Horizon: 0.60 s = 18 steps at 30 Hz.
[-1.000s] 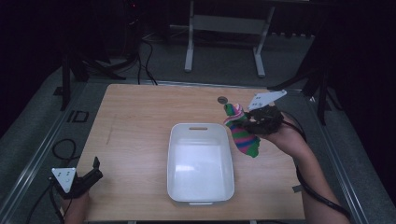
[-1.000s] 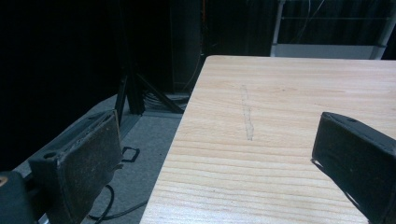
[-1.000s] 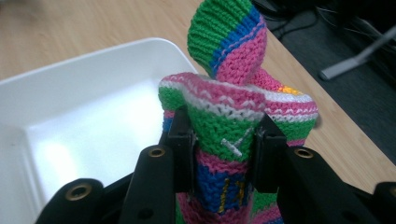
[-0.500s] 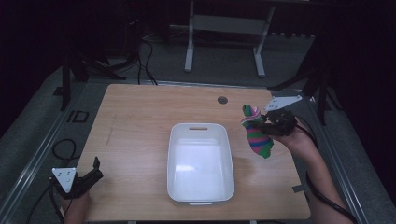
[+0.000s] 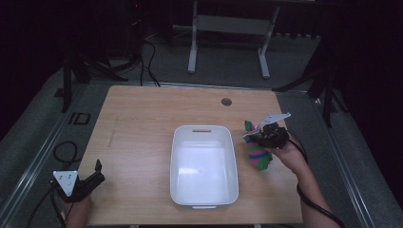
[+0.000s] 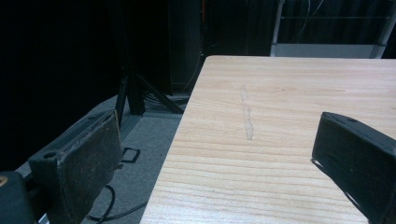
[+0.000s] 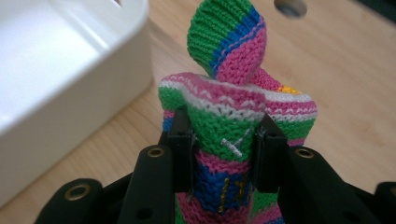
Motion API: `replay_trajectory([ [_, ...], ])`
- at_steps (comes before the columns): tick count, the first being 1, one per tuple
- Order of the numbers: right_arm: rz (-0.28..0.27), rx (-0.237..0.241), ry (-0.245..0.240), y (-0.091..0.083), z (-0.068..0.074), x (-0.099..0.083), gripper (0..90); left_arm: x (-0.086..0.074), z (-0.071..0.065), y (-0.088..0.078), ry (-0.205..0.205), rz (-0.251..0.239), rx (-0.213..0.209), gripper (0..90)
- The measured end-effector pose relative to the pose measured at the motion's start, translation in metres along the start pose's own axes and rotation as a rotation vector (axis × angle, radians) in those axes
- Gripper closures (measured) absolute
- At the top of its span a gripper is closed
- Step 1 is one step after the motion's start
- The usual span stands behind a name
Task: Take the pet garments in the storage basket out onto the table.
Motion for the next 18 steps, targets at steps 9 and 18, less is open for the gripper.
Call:
replay_trajectory([
  [9,0.060,0.002,0.063,0.042,0.001,-0.024,66.0,0.000,0.000,0.000,-0.001,0.000,-0.002,2.0],
  [18,0.072,-0.005,0.110,0.066,0.009,-0.033,63.8,0.000,-0.001,0.000,0.000,-0.001,-0.004,2.0],
])
Point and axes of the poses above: each handheld gripper's, and its own axes: y roughly forward along the jaws, x roughly out of its top, z roughly to its left, the point moved 6 cm from there along y, roughly forward along the jaws, and after that the axes turned 5 degrees about -x, right-handed, at the moved point
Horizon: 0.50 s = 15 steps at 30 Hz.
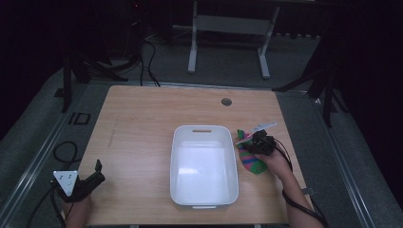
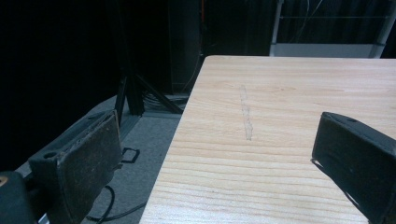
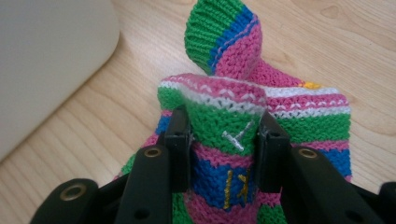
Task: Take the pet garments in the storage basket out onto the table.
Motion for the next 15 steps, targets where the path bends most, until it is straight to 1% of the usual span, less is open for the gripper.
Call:
replay_trajectory([
  [2,0.006,-0.010,-0.003,-0.001,0.001,0.001,59.5,0.000,0.000,0.000,0.001,0.000,0.000,2.0],
  [5,0.003,-0.021,-0.006,-0.005,0.003,0.004,49.3,0.000,0.000,0.000,0.001,0.000,0.000,2.0],
  [6,-0.002,-0.025,-0.011,-0.007,0.003,0.005,44.4,0.000,0.000,0.000,0.001,0.000,0.001,2.0],
  [7,-0.003,-0.019,-0.010,-0.009,0.003,0.005,38.9,0.000,0.000,0.000,0.001,0.000,0.000,2.0],
  [8,-0.002,-0.008,-0.008,-0.010,0.004,0.006,35.6,0.000,0.000,0.000,0.000,0.000,-0.001,2.0],
  [10,-0.020,-0.011,-0.003,-0.016,0.004,0.007,28.9,0.000,0.000,0.000,0.000,0.000,-0.001,2.0],
  [12,-0.033,0.012,0.009,-0.023,0.003,0.009,23.5,0.000,0.000,0.000,-0.001,0.000,-0.001,2.0],
  [14,-0.057,0.021,0.020,-0.031,0.001,0.009,16.2,0.000,0.000,0.000,-0.001,0.000,-0.001,2.0],
  [15,-0.068,0.042,0.020,-0.035,0.001,0.008,12.1,0.000,0.000,0.000,-0.001,0.000,-0.001,2.0],
])
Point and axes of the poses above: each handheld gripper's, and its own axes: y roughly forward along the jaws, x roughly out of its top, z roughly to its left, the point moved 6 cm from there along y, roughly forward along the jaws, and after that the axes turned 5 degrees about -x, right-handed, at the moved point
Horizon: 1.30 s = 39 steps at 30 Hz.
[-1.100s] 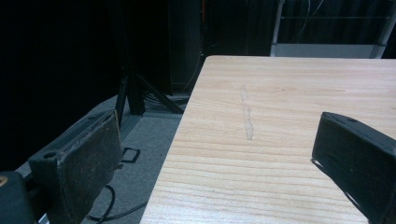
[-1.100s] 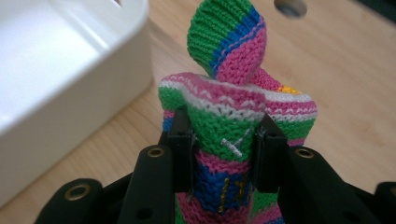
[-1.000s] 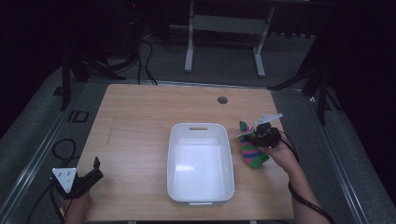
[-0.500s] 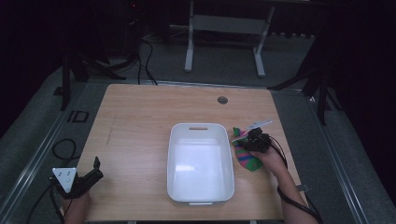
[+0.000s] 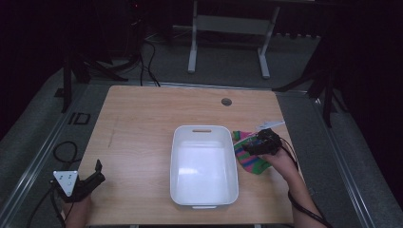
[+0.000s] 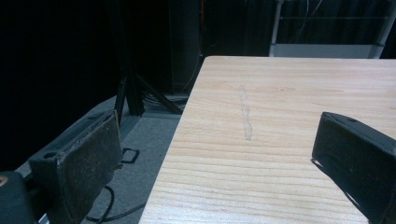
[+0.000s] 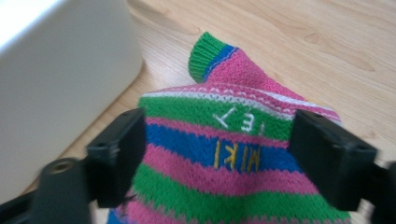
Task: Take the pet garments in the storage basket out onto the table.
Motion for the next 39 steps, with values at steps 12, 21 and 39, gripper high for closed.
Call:
replay_trajectory([
  [12,-0.065,-0.073,0.049,-0.027,-0.015,-0.030,12.3,0.000,0.000,0.000,0.001,0.001,0.001,2.0],
  [21,-0.143,-0.157,0.134,-0.048,-0.029,-0.066,12.4,0.000,0.000,0.000,0.002,0.000,0.002,2.0],
  [39,-0.219,-0.278,0.257,-0.072,-0.029,-0.132,12.9,0.000,0.000,0.000,0.004,0.000,0.005,2.0],
])
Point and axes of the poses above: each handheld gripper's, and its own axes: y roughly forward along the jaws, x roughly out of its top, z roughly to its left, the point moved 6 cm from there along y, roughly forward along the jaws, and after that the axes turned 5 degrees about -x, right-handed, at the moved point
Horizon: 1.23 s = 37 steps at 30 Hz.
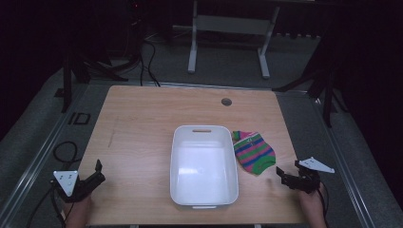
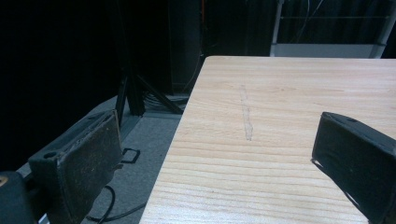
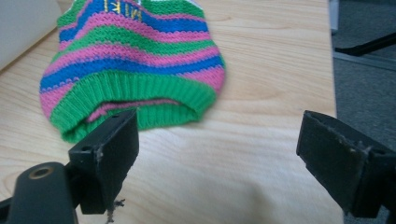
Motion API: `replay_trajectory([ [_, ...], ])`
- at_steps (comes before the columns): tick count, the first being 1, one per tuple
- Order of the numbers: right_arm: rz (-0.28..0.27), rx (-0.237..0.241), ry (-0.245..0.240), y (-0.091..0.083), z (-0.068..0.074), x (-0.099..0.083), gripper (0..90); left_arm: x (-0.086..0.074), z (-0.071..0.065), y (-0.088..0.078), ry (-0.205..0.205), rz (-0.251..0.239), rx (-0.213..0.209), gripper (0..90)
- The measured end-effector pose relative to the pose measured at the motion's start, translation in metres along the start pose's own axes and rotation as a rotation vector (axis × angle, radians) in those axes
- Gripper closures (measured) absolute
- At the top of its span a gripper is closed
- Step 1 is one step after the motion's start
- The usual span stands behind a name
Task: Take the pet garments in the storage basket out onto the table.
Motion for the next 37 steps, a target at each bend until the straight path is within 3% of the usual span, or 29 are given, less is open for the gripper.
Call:
replay_trajectory([
  [9,-0.133,0.011,0.081,-0.020,-0.008,-0.011,13.2,0.000,0.000,0.000,0.000,0.001,0.000,2.0],
  [18,-0.176,-0.005,0.115,-0.025,-0.012,-0.019,13.4,0.000,0.000,0.000,0.002,0.000,0.001,2.0],
  [21,-0.202,-0.044,0.126,-0.025,-0.015,-0.019,13.7,0.000,0.000,0.000,0.004,-0.001,0.002,2.0],
  [31,-0.209,-0.087,0.125,-0.024,-0.019,-0.019,13.7,0.000,0.000,0.000,0.004,-0.001,0.004,2.0],
  [32,-0.210,-0.113,0.123,-0.024,-0.021,-0.019,13.7,0.000,0.000,0.000,0.004,-0.001,0.004,2.0],
  [37,-0.196,-0.151,0.138,-0.024,-0.024,-0.019,13.9,0.000,0.000,0.000,0.003,0.000,0.004,2.0],
])
Point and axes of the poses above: each handheld gripper's, and its own axes: y roughly forward along the jaws, x roughly out of its top, z roughly to its left, the point moved 6 cm from there along y, roughly forward along the jaws, and after that the axes turned 5 degrees about -x, right-handed, at the moved point
